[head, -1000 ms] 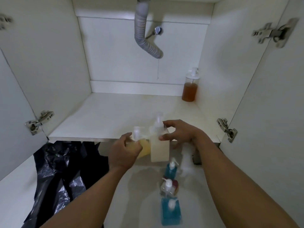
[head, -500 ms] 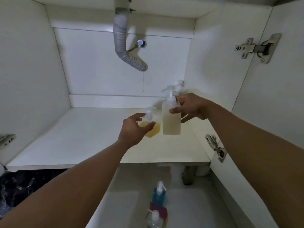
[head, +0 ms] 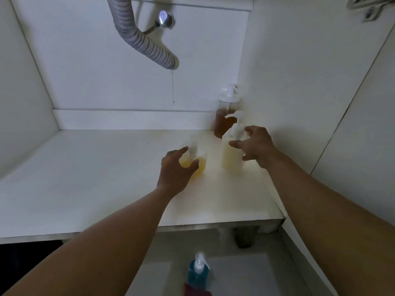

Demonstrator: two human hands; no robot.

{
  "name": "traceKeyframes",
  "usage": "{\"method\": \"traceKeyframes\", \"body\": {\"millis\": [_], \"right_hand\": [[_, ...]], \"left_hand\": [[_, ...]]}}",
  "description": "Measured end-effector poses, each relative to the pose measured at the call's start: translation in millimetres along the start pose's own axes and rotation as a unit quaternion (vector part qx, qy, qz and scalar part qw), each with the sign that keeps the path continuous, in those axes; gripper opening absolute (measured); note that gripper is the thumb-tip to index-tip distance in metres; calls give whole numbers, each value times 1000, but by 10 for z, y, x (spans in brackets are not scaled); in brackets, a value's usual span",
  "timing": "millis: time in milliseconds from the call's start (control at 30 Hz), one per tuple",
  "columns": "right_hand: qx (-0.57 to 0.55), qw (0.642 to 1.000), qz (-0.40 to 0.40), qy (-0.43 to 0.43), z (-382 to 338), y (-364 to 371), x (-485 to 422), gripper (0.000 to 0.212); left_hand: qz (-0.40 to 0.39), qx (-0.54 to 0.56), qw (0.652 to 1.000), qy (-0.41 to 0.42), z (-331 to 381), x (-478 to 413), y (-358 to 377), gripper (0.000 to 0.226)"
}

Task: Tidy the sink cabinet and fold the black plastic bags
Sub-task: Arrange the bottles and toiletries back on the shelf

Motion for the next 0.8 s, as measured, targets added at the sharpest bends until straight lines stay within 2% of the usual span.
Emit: {"method": "traceKeyframes", "body": {"millis": [200,333,400,500,567,633,800], "right_hand": [[-20,999,20,21,199,21,-109,77],[8,999,35,-17,184,-15,-164,64],[87,990,95,-58,120,-80,-114,61],[164,954,187,-166,-15,-89,98,54],[240,927,177,-226,-47,41,197,46],[297,913,143,-241,-14,155,188,38],[322,905,141,-241,51,192,-12,26]], "left_hand": [[2,-21,999,32,-6,-14,165,61],[-19,-30,998,44,8,-19,214,60],[-26,-26,998,46,35,2,201,59],[-24,-8,999,38,45,18,180,55],[-19,2,999,31,28,12,174,53],[-15,11,1000,25,6,-2,173,52],[-9,22,999,21,-29,-27,189,51]]}}
Point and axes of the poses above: each hand's wrist, its own x-axis away from the middle knuckle, its own y-axis out of the palm, z = x × y, the point moved 8 cm from there along -x, towards the middle knuckle, and after that the axes turned 11 degrees about -x, right-handed, at the moved point
